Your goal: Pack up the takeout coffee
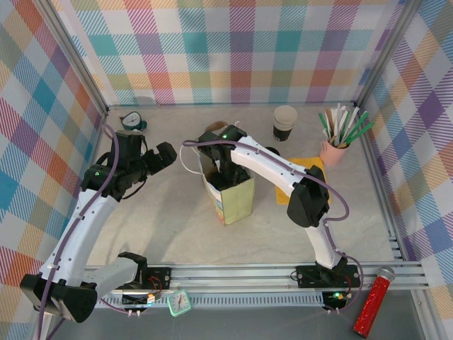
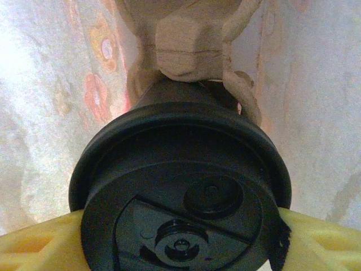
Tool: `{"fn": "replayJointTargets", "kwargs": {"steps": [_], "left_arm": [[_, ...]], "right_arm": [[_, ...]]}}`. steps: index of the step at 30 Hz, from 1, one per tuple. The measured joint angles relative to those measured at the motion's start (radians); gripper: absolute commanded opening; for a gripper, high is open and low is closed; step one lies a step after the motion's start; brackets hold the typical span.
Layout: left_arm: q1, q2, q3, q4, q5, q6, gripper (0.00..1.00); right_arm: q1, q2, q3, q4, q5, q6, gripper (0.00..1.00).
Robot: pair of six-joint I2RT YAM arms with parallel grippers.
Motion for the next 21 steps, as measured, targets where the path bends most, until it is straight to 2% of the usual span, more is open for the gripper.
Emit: {"fn": "replayJointTargets", "kwargs": {"steps": [21], "left_arm": [[0.0, 0.0, 0.0, 0.0, 0.016, 0.0, 1.0]], "right_arm": [[-0.002, -0.007, -0.022, 0.018, -0.012, -0.003, 0.74]]}}
